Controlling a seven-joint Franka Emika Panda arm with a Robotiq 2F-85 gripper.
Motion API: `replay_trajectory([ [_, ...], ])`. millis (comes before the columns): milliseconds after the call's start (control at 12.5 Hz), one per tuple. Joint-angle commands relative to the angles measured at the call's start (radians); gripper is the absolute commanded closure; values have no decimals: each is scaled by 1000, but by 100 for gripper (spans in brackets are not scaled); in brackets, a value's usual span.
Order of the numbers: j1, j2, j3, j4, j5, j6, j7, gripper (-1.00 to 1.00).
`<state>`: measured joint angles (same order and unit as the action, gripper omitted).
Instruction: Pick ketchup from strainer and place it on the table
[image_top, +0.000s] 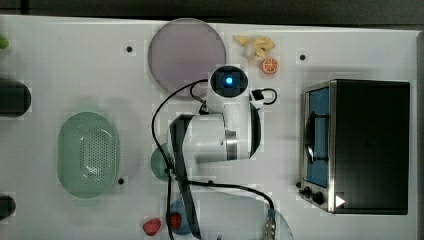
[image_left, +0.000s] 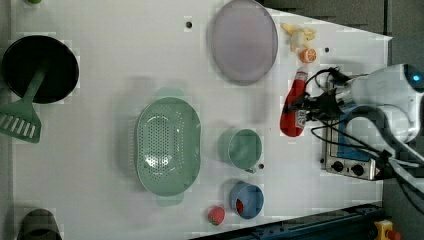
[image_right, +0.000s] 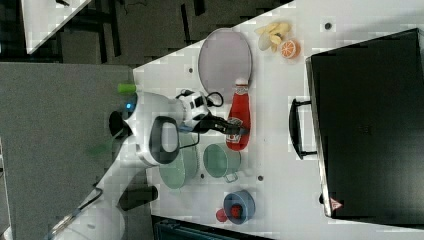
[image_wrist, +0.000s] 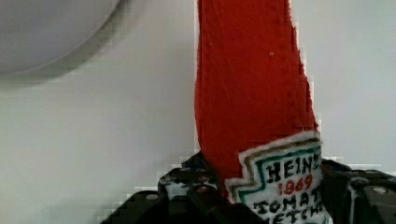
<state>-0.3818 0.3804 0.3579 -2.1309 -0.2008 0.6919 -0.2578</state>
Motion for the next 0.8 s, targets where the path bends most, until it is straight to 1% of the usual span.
replay_trajectory([
  [80, -5, 29, -25, -13, 12, 87, -36, -19],
  [160, -5, 45, -32, -23, 12, 125, -36, -27],
  [400, -5, 62, -45, -38, 7, 185, -37, -90],
  [480, -5, 50, -45, -34, 2, 174, -39, -100],
  [640, -5, -13, -38, -11, 4, 144, -37, -100],
  [800, -5, -100, -23, 45, 11, 72, -27, -100],
])
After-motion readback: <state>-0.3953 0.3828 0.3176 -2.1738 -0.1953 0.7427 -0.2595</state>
